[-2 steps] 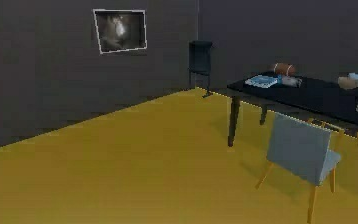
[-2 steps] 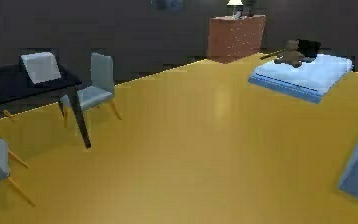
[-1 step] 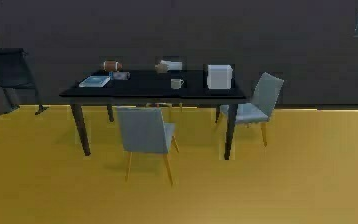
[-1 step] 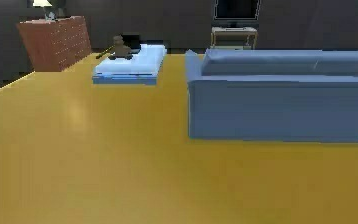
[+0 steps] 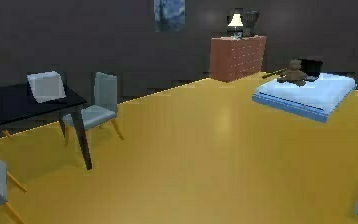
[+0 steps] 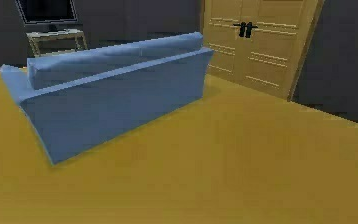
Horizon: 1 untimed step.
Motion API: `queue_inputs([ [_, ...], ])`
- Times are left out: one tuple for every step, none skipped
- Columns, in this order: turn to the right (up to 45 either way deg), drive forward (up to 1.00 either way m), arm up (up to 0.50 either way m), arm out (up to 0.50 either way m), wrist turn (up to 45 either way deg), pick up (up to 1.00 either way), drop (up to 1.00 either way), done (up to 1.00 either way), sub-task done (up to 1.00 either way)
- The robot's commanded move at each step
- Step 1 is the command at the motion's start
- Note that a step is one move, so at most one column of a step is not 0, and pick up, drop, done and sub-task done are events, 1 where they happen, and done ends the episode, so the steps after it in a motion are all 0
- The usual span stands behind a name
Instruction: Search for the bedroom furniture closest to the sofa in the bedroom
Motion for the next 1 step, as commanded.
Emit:
queue_inputs([
  [33.0, 0.0, 0.0, 0.0, 0.0, 0.0, 0.0, 0.0, 0.0],
])
